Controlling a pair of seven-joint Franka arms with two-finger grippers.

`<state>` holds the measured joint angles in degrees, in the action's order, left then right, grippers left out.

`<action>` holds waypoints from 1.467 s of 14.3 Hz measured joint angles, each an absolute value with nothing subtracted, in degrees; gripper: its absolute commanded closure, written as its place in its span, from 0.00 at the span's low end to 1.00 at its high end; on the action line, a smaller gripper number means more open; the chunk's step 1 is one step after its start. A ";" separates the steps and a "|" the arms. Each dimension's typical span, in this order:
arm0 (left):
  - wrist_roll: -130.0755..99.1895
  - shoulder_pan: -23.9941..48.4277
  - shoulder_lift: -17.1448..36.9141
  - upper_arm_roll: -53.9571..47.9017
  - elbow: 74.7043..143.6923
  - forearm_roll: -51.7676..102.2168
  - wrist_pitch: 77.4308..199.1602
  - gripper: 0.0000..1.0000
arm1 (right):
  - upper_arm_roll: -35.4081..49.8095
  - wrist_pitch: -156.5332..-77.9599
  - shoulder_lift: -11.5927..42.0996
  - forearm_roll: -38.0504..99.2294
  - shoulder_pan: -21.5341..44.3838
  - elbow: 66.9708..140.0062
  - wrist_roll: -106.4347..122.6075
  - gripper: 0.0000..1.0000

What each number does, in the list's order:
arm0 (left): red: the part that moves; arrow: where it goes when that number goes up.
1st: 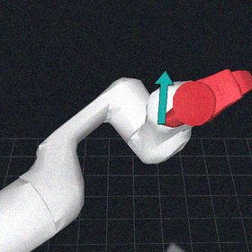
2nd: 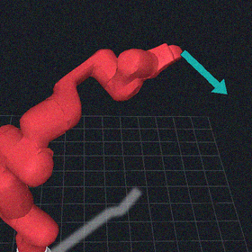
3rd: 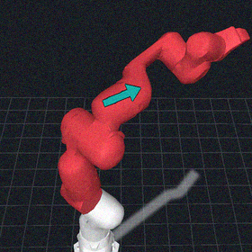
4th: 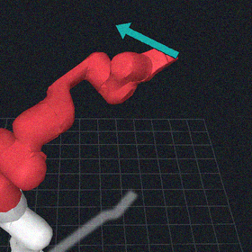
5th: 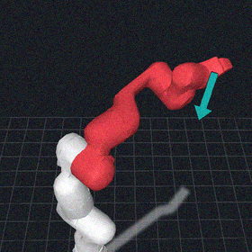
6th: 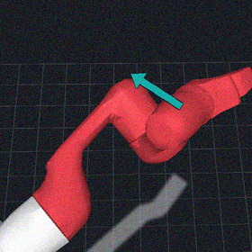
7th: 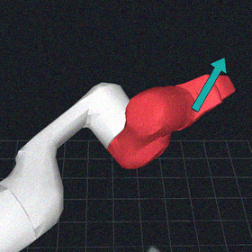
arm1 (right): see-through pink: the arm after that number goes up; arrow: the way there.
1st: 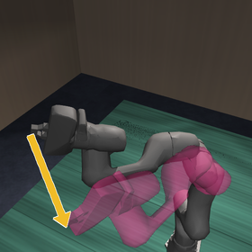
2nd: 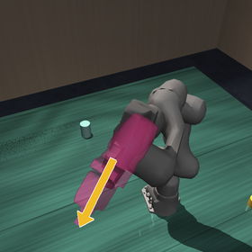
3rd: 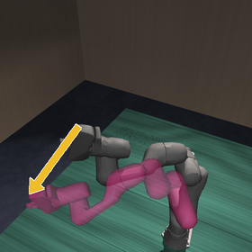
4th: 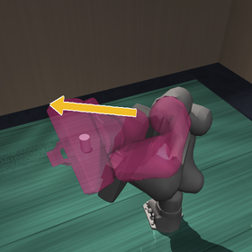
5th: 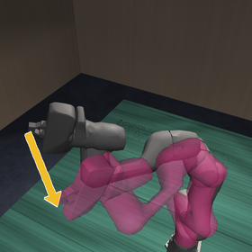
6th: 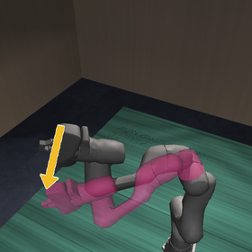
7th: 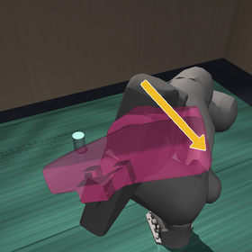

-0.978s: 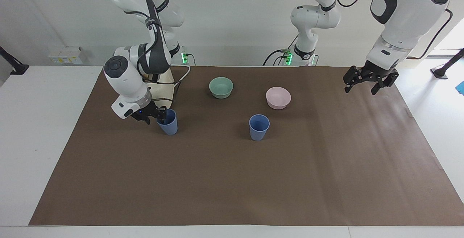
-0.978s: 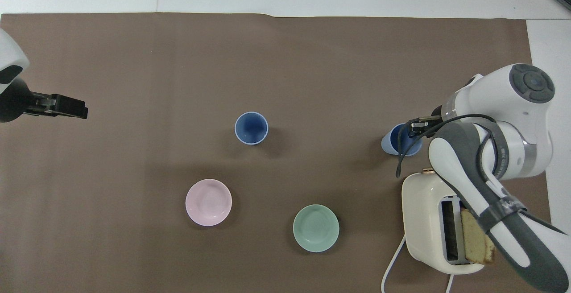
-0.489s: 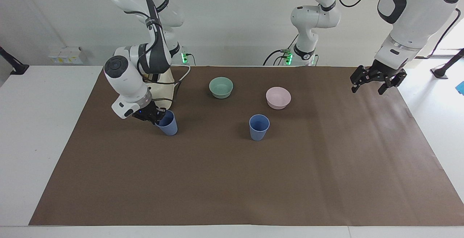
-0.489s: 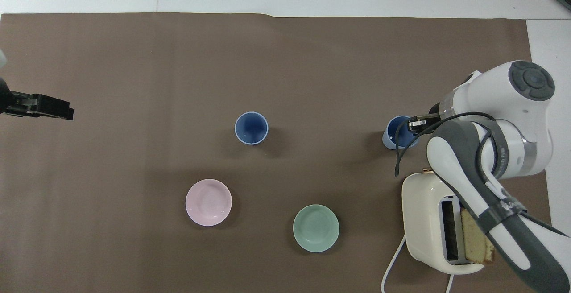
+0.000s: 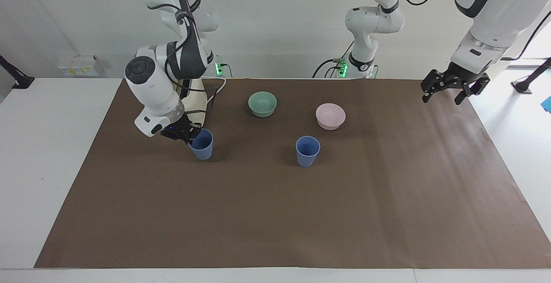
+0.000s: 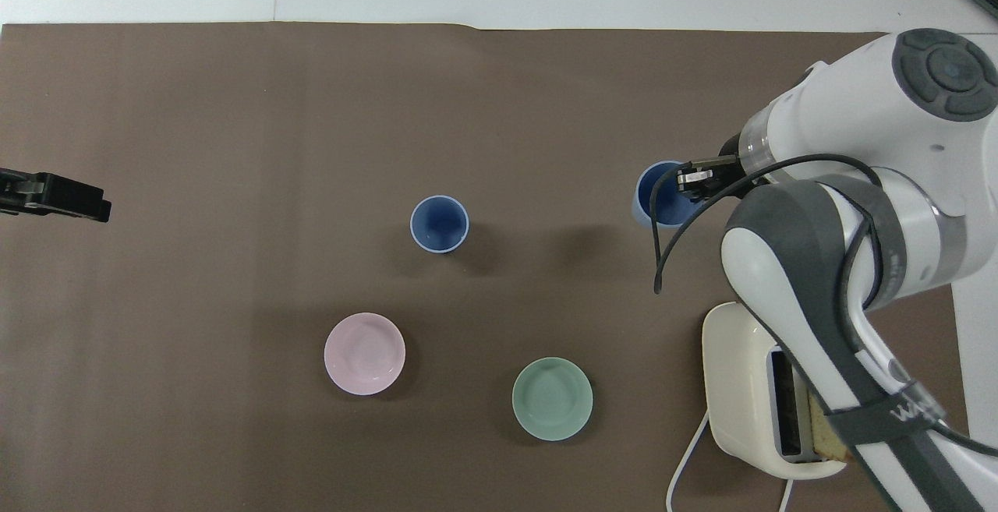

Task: Stack blue cups with both arms
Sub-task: 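Grasp the second blue cup with the right gripper and lift it, then lower the held blue cup into the center blue cup with the right gripper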

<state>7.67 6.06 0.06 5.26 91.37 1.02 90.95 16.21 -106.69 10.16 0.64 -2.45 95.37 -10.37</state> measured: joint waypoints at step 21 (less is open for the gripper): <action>7.85 6.06 -0.27 5.10 91.03 1.02 90.08 0.00 | 15.77 -104.75 27.69 -2.11 22.05 69.92 -39.32 1.00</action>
<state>7.85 6.06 -0.27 5.10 91.03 1.02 90.08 15.77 -104.75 27.69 -2.11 22.05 69.92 -39.32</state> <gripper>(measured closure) 0.000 0.947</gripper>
